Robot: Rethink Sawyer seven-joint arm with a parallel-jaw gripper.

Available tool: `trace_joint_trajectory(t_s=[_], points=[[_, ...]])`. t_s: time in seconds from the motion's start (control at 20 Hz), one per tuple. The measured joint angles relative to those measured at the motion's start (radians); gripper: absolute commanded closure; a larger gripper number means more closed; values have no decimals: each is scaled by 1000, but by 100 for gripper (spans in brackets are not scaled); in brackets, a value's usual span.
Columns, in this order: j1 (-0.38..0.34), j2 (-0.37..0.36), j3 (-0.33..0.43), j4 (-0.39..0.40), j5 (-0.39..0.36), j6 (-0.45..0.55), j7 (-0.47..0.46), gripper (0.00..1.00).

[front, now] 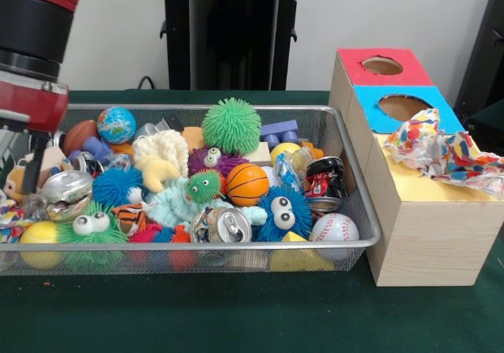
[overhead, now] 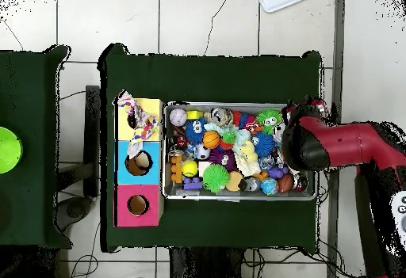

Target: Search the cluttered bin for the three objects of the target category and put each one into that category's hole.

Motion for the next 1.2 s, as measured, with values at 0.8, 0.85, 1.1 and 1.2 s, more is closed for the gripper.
trace_joint_trajectory(t_s=[0.8, 0.85, 1.1, 1.2], points=[[52, 34, -52, -13, -37, -83, 0, 0], [52, 37, -53, -15, -37, -85, 0, 0], [51, 61, -64, -24, -37, -95, 0, 0], [51, 71, -70, -27, -37, -95, 0, 0]])
